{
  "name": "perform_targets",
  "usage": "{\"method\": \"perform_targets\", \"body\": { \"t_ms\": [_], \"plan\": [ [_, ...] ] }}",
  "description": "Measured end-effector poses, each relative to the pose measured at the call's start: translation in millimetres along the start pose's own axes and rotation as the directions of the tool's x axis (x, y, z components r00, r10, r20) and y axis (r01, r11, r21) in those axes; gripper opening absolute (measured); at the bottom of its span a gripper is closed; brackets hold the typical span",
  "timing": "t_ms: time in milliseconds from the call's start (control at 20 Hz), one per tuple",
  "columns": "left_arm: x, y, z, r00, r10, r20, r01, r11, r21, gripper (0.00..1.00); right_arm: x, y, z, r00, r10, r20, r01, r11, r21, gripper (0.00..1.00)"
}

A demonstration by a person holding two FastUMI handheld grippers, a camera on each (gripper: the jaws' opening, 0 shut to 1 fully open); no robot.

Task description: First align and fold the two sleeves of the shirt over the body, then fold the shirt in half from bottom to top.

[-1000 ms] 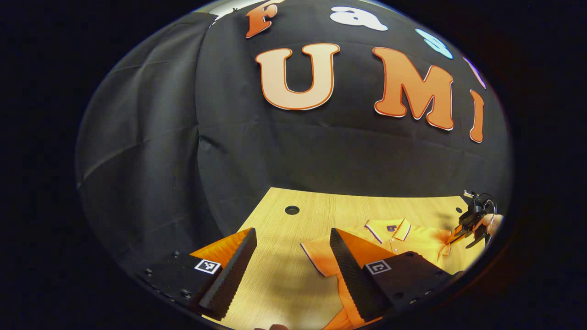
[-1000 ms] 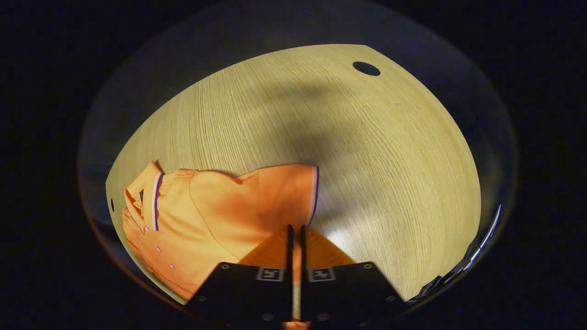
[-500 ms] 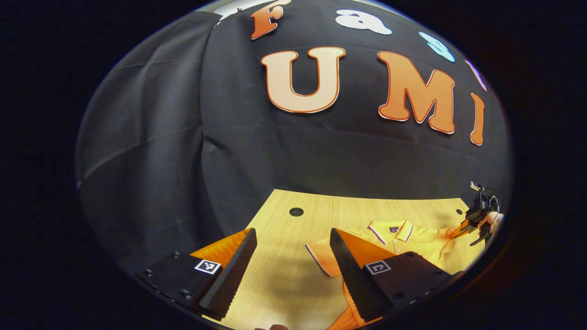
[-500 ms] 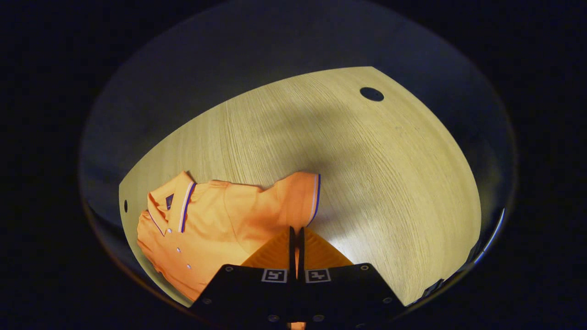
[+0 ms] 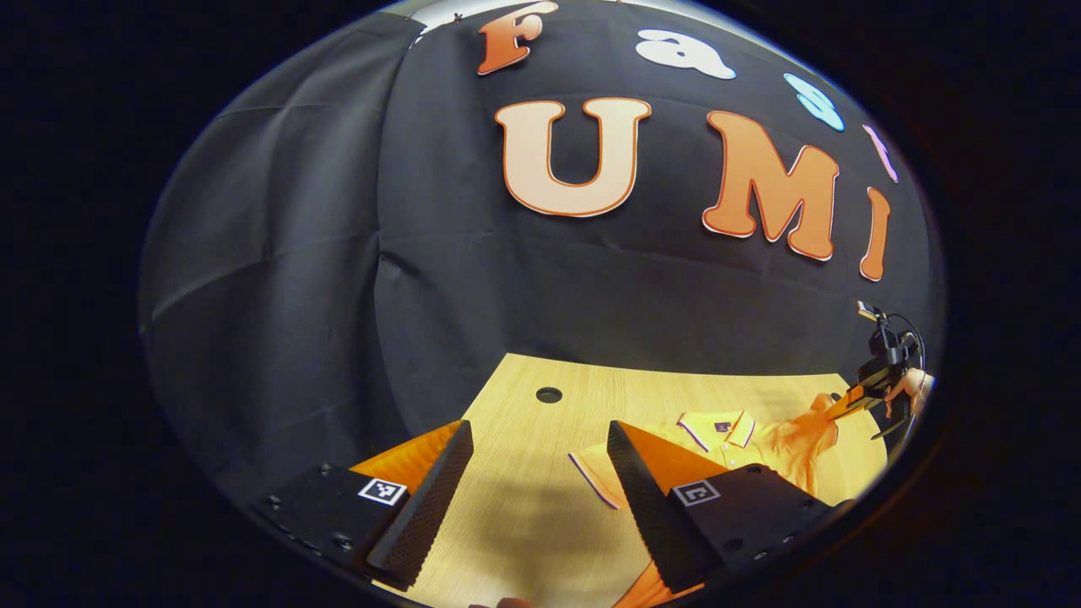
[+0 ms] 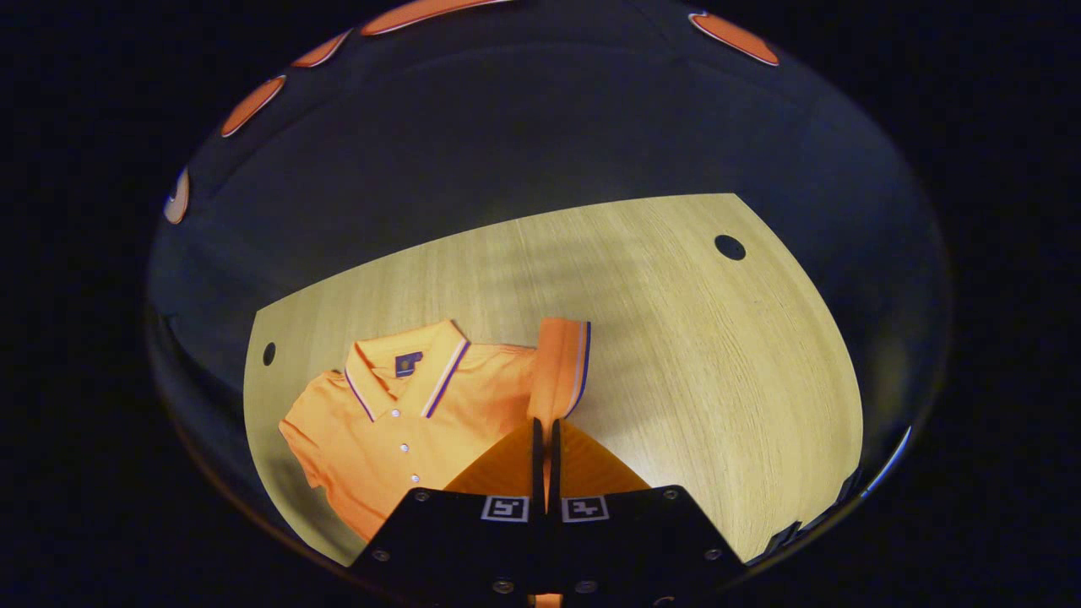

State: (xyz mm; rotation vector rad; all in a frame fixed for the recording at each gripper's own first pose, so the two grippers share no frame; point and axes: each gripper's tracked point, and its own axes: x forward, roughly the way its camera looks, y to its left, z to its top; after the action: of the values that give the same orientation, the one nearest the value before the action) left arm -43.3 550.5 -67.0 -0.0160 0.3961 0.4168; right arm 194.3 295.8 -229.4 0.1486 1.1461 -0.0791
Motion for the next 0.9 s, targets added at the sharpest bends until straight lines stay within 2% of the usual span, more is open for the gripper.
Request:
{"method": "perform_targets", "body": {
  "t_ms": [500,800,900],
  "plan": [
    [-8,54,-10,1.0,0.015,-0.011,-0.015,1.0,-0.008,0.99,5,101,-25,0.998,0.053,-0.015,-0.055,0.988,-0.143,0.0],
    [-9,79,-23,0.999,0.035,-0.037,-0.036,0.999,-0.011,0.98,23,141,-46,0.994,0.095,-0.059,-0.104,0.982,-0.16,0.02],
    [-9,82,-27,0.998,0.039,-0.047,-0.039,0.999,-0.014,1.0,26,154,-52,0.989,0.126,-0.079,-0.137,0.978,-0.155,0.08]
  ]
}}
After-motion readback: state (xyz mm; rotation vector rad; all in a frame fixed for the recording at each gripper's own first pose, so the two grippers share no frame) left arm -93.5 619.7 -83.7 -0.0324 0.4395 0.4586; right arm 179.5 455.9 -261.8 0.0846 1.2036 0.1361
